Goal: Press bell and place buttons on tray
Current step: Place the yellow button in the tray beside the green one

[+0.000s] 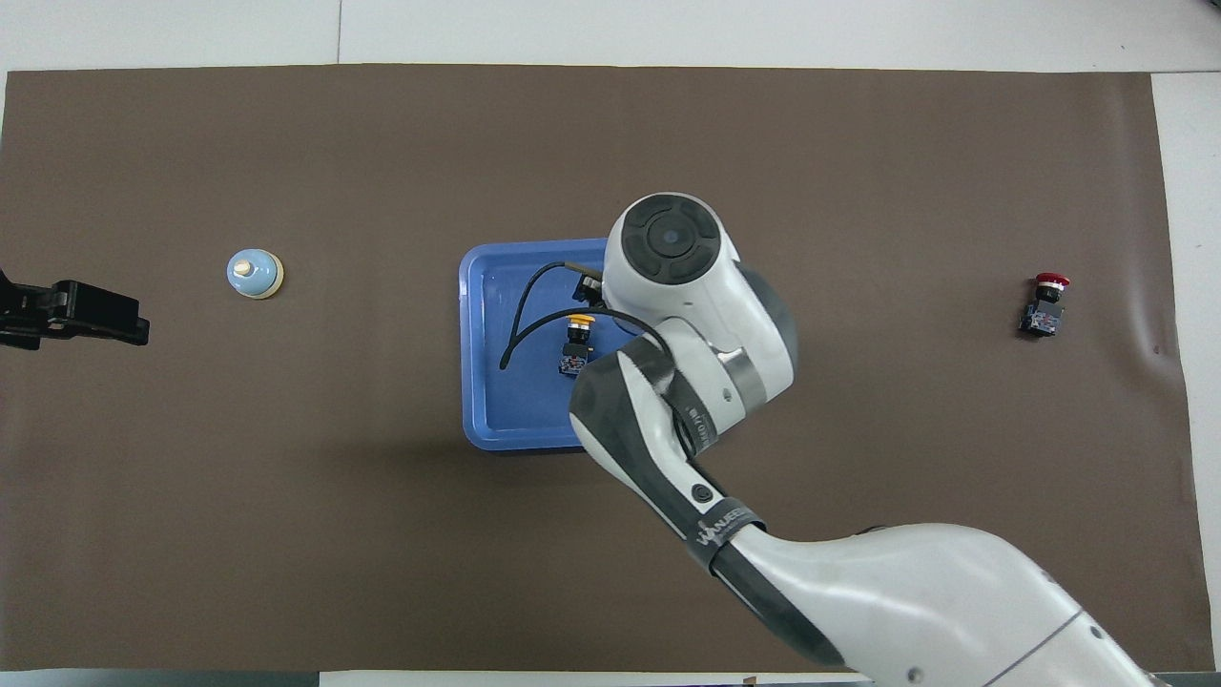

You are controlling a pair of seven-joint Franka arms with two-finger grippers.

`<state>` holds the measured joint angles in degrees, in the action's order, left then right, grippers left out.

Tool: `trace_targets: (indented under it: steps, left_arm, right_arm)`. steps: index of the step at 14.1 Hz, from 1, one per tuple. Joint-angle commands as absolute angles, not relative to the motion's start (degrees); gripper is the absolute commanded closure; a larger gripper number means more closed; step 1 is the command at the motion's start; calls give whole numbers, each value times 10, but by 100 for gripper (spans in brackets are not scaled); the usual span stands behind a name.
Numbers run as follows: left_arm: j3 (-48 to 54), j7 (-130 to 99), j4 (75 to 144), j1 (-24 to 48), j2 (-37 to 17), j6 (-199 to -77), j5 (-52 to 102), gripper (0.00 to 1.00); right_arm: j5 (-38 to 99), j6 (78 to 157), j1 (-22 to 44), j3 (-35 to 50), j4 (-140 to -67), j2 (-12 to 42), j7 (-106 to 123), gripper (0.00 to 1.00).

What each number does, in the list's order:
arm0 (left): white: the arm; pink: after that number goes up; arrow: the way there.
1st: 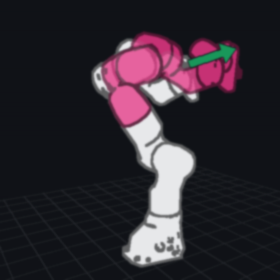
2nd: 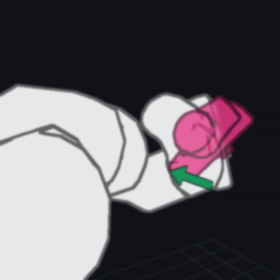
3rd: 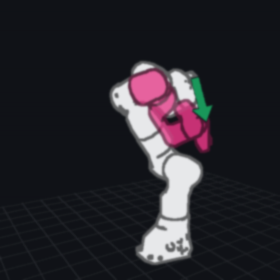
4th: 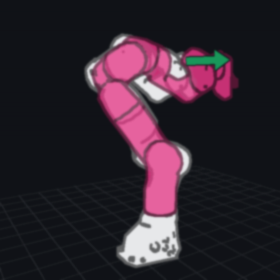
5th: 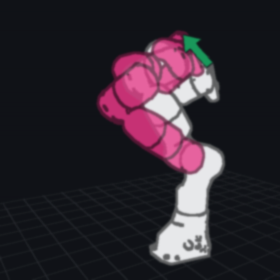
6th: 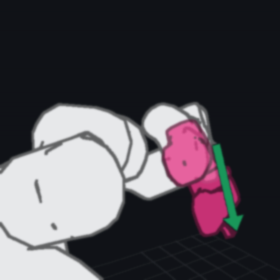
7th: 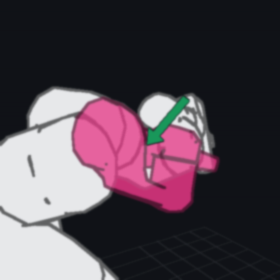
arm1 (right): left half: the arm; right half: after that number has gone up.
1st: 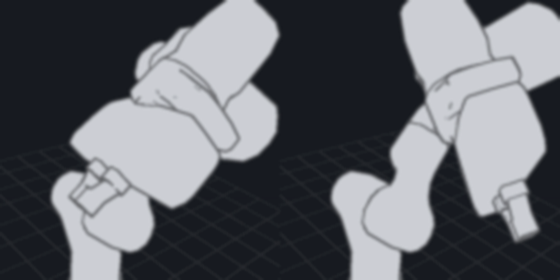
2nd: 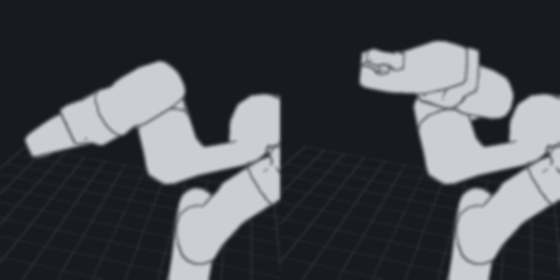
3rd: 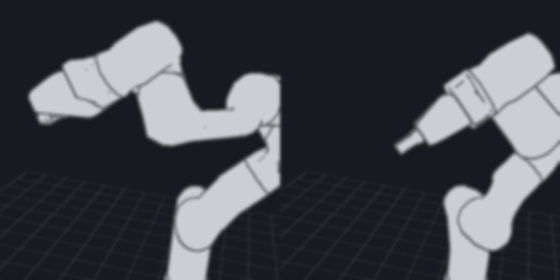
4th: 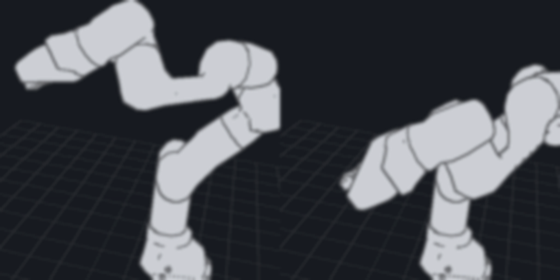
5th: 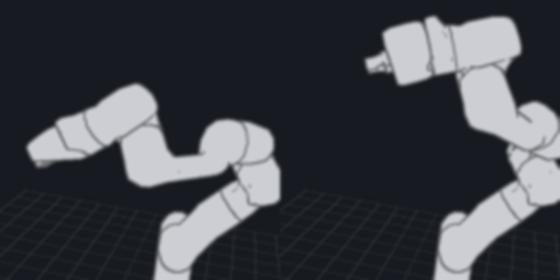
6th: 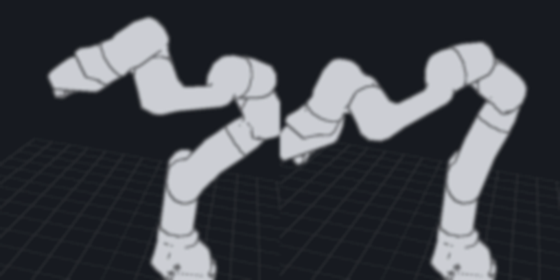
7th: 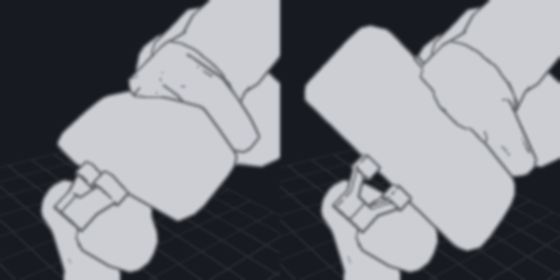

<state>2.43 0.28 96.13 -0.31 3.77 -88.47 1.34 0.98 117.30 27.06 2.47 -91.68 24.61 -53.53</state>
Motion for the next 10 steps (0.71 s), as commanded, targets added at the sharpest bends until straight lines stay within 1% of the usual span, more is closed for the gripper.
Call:
trace_targets:
  steps: [1, 3, 5, 8, 10]
  left_arm:
    - [23, -1, 953, -4, 38, -875, 19, 0]
    - [22, -1, 953, -4, 39, -875, 19, 0]
    - [22, -1, 953, -4, 39, -875, 19, 0]
    - [23, -1, 953, -4, 39, -875, 19, 0]
    - [23, -1, 953, -4, 39, -875, 19, 0]
  right_arm:
    - [13, 1123, 200, 33, -928, 195, -447, 0]
    - [12, 1092, 139, 33, -930, 174, -383, 0]
    - [-9, 1071, 79, 33, -930, 170, -298, 0]
    - [-46, 1071, 6, 33, -944, 169, -191, 0]
    - [-66, 1092, -38, 33, -977, 157, -134, 0]
